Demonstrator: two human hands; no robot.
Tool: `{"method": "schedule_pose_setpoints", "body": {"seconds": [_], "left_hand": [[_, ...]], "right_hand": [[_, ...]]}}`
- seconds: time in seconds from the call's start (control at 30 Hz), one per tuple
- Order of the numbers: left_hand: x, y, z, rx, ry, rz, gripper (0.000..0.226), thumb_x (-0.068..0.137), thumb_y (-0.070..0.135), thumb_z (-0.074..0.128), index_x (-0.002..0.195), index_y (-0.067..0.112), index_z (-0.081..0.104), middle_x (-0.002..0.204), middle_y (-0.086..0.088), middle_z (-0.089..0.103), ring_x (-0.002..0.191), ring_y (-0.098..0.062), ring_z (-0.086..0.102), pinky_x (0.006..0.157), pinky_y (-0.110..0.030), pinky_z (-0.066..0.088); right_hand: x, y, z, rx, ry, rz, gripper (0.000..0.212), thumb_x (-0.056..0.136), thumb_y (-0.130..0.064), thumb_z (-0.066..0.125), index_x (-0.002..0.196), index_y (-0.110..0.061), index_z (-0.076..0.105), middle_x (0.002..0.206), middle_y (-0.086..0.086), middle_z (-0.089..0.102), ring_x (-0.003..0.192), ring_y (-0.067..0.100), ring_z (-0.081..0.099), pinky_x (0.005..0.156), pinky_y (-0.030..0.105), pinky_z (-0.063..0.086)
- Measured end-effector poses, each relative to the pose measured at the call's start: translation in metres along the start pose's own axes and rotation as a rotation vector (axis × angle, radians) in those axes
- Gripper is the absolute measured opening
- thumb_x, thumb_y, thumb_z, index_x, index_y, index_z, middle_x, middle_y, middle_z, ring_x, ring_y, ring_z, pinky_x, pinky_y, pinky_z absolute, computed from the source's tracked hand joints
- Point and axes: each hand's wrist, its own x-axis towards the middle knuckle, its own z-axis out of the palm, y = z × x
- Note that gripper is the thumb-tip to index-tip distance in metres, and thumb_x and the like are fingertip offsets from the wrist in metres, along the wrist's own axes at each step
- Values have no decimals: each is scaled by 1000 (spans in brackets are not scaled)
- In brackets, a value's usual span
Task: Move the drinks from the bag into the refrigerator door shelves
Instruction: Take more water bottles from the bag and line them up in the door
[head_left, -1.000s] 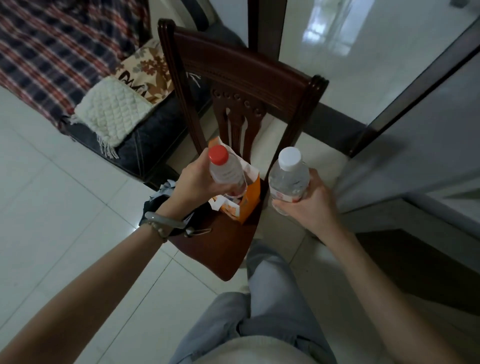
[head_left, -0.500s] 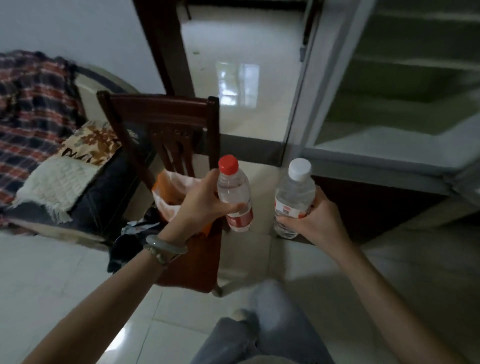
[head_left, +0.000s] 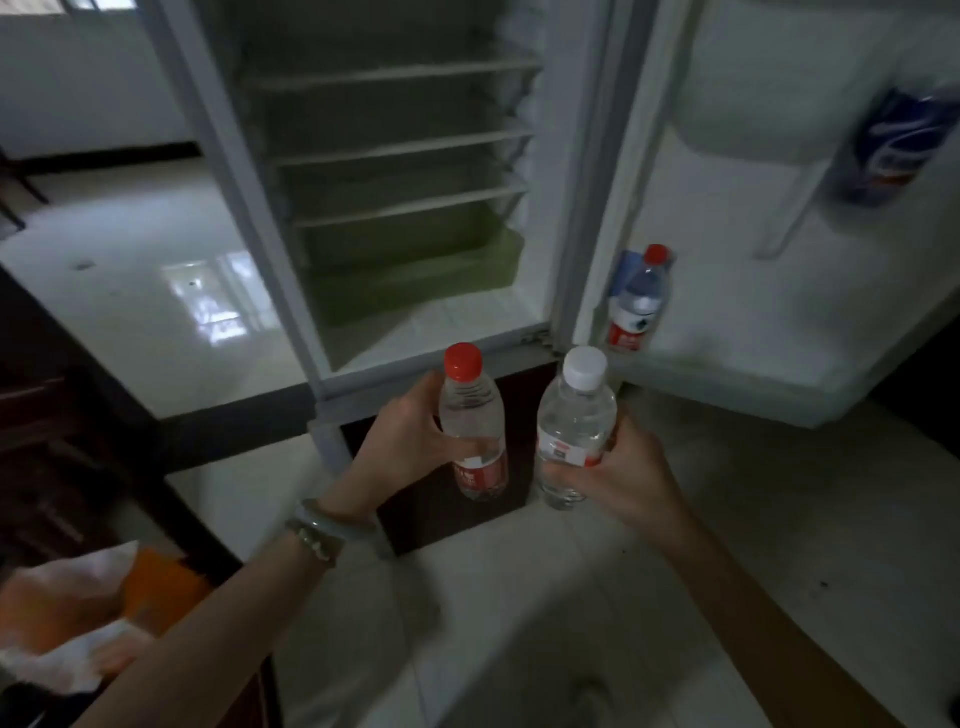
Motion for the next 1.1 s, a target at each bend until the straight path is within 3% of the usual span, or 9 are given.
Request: {"method": "schedule_pose_setpoints", "body": {"seconds": [0.2,0.37,0.47,0.53,0.63,0.73,0.87,1.1], "left_hand": [[80,79,87,-80,-50,113,75,56,54,81,120,30,52,112,13,66,101,-1,62,88,-36,53],[137,130,144,-87,-17,166,71,62,47,82,121,25,50,111,8,67,98,-10,64,84,-37,54],[168,153,167,-164,8,159,71,64,36,85,125,25,50,109,15,64,96,-2,62,79,-12,49],[190,162,180,-179,26,156,69,65,32,85,124,25,50,105,17,62,94,-2,61,74,-6,45],[223,164,200,-135,15,157,72,67,34,83,128,26,45,110,10,64,97,-11,62,81,-25,50],[253,156,219,-103,9,127,64,68,36,82,121,25,48,109,6,64,99,-15,62,88,-36,51],[286,144,243,-71,-37,119,53,72,34,80,115,19,55,103,7,64,95,-11,62,87,-36,52],[310,130,281,38,-43,78,56,69,36,80,114,17,51,96,6,58,86,-10,53,77,-25,42]], "right_hand": [[30,51,-117,-1,166,51,62,47,-33,88,99,-35,54,94,-14,68,85,1,64,79,35,55],[63,87,-188,27,275,36,72,44,-38,88,107,-29,54,101,-9,69,91,9,65,82,41,54],[84,100,-212,56,339,18,71,45,-37,88,106,-30,53,101,-8,69,91,11,65,82,43,54],[101,110,-221,68,368,9,73,45,-41,88,108,-31,52,103,-7,68,94,14,65,83,46,54],[130,124,-228,68,412,7,71,46,-44,87,106,-32,52,102,-6,68,94,16,65,83,45,54],[157,129,-232,17,407,14,60,55,-34,87,105,-24,55,97,-6,65,89,14,63,77,30,51],[189,146,-233,-70,483,4,63,51,-27,90,103,-11,57,95,4,61,85,20,59,71,28,44],[215,185,-221,-71,441,153,65,51,-25,91,105,-12,57,94,2,64,85,18,61,68,22,44]]}}
